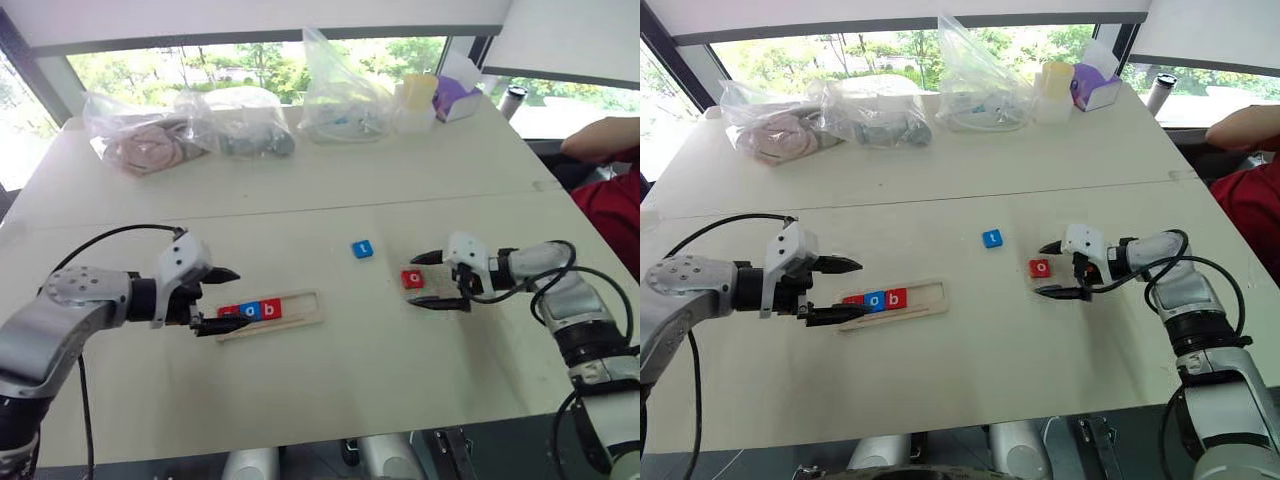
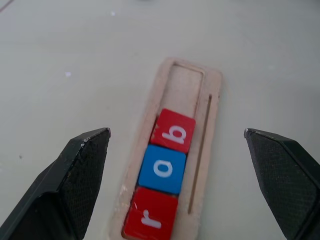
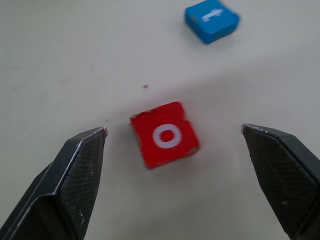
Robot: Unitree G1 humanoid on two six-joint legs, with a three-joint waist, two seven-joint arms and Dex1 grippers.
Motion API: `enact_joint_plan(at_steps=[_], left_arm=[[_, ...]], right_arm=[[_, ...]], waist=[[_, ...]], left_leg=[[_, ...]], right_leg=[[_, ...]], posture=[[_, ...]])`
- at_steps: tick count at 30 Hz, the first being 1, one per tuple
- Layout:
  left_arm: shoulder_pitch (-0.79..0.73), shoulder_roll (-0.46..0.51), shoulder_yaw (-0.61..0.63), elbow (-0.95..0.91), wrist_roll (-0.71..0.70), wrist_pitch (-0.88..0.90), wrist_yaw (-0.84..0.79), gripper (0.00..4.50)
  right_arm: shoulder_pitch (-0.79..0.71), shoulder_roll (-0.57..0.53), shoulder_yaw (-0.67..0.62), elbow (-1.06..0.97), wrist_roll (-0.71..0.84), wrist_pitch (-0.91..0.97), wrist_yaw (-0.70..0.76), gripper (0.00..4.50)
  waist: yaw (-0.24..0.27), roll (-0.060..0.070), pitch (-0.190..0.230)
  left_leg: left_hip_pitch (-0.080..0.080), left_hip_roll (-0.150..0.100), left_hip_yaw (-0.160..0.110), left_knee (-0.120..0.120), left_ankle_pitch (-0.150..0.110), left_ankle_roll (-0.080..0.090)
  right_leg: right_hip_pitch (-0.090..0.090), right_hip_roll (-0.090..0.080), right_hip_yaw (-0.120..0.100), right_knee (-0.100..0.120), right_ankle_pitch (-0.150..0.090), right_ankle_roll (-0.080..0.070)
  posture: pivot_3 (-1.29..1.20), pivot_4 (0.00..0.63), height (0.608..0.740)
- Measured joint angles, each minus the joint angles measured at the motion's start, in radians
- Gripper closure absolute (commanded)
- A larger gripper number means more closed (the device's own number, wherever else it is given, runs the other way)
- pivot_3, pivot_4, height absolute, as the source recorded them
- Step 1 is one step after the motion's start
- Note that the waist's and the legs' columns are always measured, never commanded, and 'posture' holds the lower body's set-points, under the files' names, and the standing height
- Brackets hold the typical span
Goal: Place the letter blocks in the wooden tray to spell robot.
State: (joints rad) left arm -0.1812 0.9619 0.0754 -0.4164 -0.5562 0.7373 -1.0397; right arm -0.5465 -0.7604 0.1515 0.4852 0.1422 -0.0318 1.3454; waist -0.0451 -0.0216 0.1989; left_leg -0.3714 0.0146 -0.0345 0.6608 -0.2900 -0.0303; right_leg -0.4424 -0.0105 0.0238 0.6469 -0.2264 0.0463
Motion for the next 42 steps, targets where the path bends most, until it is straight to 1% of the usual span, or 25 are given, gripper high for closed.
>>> enact_joint_plan(at_steps=[1,3,5,7,9,13,14,17,18,19,22,25,29,35,42], left_arm=[[0.01,0.002,0.009,-0.002,-0.001,0.0,0.001,0.0],[0.018,0.011,0.017,-0.004,-0.001,0.002,0.003,0.0],[0.019,0.018,0.02,-0.011,-0.001,0.002,0.007,0.0],[0.019,0.018,0.02,-0.017,-0.002,0.002,0.009,0.0],[0.019,0.018,0.02,-0.017,-0.002,0.002,0.01,0.0],[0.018,0.018,0.02,-0.015,-0.001,0.0,0.011,0.0],[0.019,0.018,0.02,-0.013,-0.001,-0.001,0.009,0.0],[0.018,0.022,0.02,0.002,0.0,-0.005,0.003,0.0],[0.024,0.034,0.02,0.007,0.0,-0.006,-0.003,0.0],[0.034,0.051,0.023,0.007,-0.001,-0.005,-0.013,0.0],[0.085,0.085,0.051,0.002,-0.008,-0.001,-0.038,0.0],[0.129,0.104,0.094,-0.001,-0.017,0.004,-0.048,0.0],[0.134,0.104,0.125,-0.01,-0.022,0.017,-0.024,0.0],[0.166,0.079,0.133,-0.051,-0.024,0.022,0.014,0.0],[0.168,0.044,0.13,-0.07,-0.027,0.036,0.061,0.0]], right_arm=[[-0.013,0.001,0.003,0.022,-0.009,-0.035,0.007,0.06],[-0.028,0.008,0.005,0.064,-0.019,-0.084,0.012,0.57],[-0.042,0.025,0.005,0.105,-0.021,-0.124,0.024,1.35],[-0.05,0.034,0.006,0.127,-0.021,-0.145,0.032,2.42],[-0.054,0.034,0.004,0.139,-0.021,-0.157,0.037,3.31],[-0.055,0.034,0.0,0.132,-0.021,-0.119,0.03,3.33],[-0.05,0.034,-0.003,0.1,-0.014,-0.068,0.023,3.33],[-0.037,0.053,-0.011,-0.084,0.045,0.124,0.003,3.33],[-0.029,0.076,-0.01,-0.186,0.06,0.19,-0.026,3.33],[-0.02,0.115,0.011,-0.317,0.069,0.251,-0.059,3.33],[-0.016,0.184,0.093,-0.464,0.045,0.345,-0.137,3.33],[-0.027,0.249,0.156,-0.499,-0.003,0.424,-0.218,3.33],[-0.044,0.311,0.234,-0.546,-0.019,0.458,-0.247,3.33],[-0.05,0.331,0.29,-0.518,-0.049,0.437,-0.251,3.33],[-0.054,0.356,0.313,-0.476,-0.077,0.392,-0.259,3.33]], waist=[[0.002,0.0,0.0],[0.002,0.0,0.0],[0.001,0.0,0.0],[0.001,0.0,0.0],[0.001,0.0,0.0],[0.002,0.0,0.0],[0.001,0.0,0.0],[-0.001,0.0,0.0],[-0.003,0.0,0.0],[-0.003,0.0,0.0],[0.001,0.0,0.0],[0.005,0.0,0.0],[0.007,0.0,0.0],[0.003,0.0,0.0],[0.001,0.0,-0.001]], left_leg=[[0.0,0.0,0.0,0.001,0.0,0.0],[0.0,0.0,0.0,0.002,0.0,0.0],[0.001,0.0,0.001,0.002,0.0,0.0],[0.001,0.0,0.001,0.002,0.0,0.0],[0.001,0.0,0.001,0.002,0.0,0.0],[0.001,0.0,0.001,0.002,0.0,0.0],[0.001,0.0,0.001,0.002,0.0,0.0],[0.001,0.001,0.001,0.002,0.0,0.0],[0.001,0.001,0.001,0.002,0.0,0.0],[0.001,0.002,0.0,0.002,0.0,0.0],[0.001,0.002,-0.002,0.001,0.0,0.0],[-0.001,0.001,-0.001,0.002,0.0,-0.001],[-0.001,0.001,0.001,0.003,0.0,-0.001],[-0.001,0.0,0.001,0.003,0.0,-0.001],[0.0,0.001,0.001,0.003,0.0,-0.001]], right_leg=[[0.0,0.0,0.0,0.0,0.0,0.0],[0.001,0.0,0.0,0.0,0.0,0.0],[0.001,0.0,0.001,0.0,0.0,0.0],[0.002,0.0,0.001,0.0,0.0,0.0],[0.002,0.0,0.001,0.0,0.001,0.0],[0.002,0.0,0.001,0.0,0.001,0.001],[0.002,0.0,0.001,0.0,0.002,0.001],[0.0,0.001,0.001,0.002,0.002,0.001],[0.0,0.001,0.001,0.003,0.002,0.002],[0.0,0.002,0.001,0.003,0.002,0.002],[-0.001,0.002,0.0,0.003,0.001,0.002],[-0.001,0.0,0.0,0.002,0.0,-0.001],[-0.001,-0.002,0.001,0.0,0.0,0.0],[-0.001,-0.001,0.001,0.0,0.002,0.002],[-0.001,0.0,0.001,0.001,0.002,0.002]], posture=[[0.0,0.15,0.74],[0.0,0.15,0.74],[0.0,0.15,0.74],[0.0,0.15,0.74],[0.0,0.15,0.74],[0.0,0.15,0.74],[0.0,0.15,0.74],[0.0,0.15,0.74],[0.0,0.15,0.74],[0.0,0.15,0.74],[0.0,0.15,0.74],[0.0,0.15,0.74],[0.0,0.15,0.74],[0.0,0.15,0.74],[0.0,0.15,0.74]])
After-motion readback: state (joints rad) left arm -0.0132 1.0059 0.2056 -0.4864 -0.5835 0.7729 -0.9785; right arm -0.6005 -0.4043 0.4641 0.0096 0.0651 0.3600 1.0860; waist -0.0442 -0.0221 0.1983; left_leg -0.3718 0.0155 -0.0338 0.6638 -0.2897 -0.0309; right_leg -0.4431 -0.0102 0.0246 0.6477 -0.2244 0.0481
